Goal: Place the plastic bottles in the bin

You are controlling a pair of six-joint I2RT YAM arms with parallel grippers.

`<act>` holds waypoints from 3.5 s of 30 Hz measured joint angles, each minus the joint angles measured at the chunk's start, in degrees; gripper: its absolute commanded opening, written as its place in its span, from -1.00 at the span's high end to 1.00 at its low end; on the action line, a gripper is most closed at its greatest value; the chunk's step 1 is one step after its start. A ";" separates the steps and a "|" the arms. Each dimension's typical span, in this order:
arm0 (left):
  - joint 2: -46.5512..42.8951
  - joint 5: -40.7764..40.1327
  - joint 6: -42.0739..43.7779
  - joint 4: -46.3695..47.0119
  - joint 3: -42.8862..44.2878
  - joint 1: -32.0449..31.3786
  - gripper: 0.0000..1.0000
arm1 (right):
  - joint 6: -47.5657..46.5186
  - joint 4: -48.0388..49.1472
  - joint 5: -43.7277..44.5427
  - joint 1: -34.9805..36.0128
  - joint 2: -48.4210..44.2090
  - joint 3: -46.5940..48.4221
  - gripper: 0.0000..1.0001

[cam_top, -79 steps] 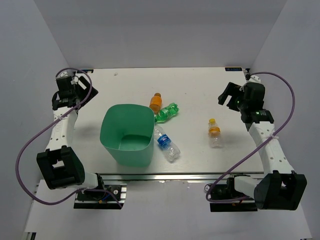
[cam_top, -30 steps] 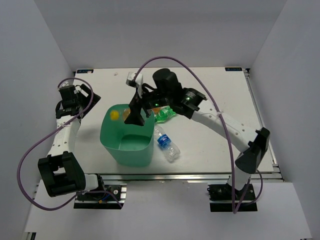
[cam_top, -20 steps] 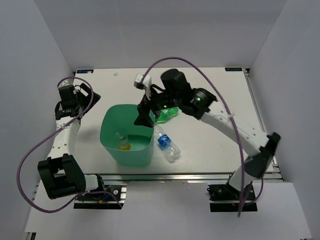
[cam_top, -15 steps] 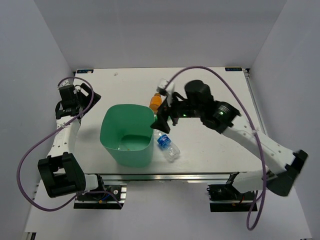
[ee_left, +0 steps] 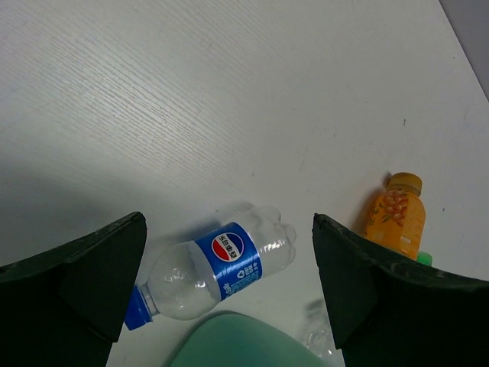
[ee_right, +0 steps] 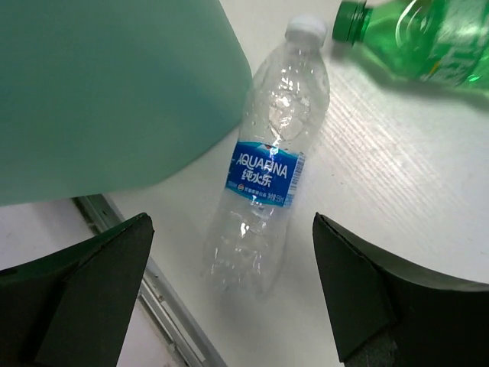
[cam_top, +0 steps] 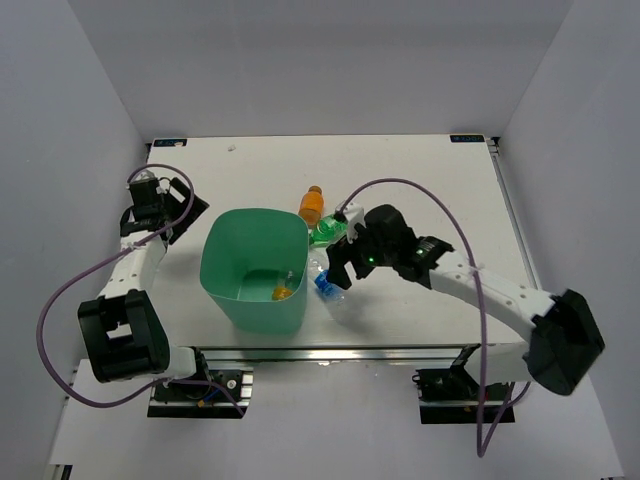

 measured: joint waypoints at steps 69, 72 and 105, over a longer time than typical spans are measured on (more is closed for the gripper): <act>-0.52 -11.72 3.28 1.18 -10.69 -15.74 -0.96 | -3.04 -4.52 -13.92 3.74 23.58 47.52 -0.79; 1.14 -11.67 4.68 1.60 -10.69 -15.80 -0.96 | -1.57 -4.44 -14.73 1.86 21.84 45.86 -0.79; 4.79 -30.10 4.90 -10.54 15.54 -16.04 0.99 | 6.64 3.89 -15.63 -15.61 -0.70 19.47 -0.79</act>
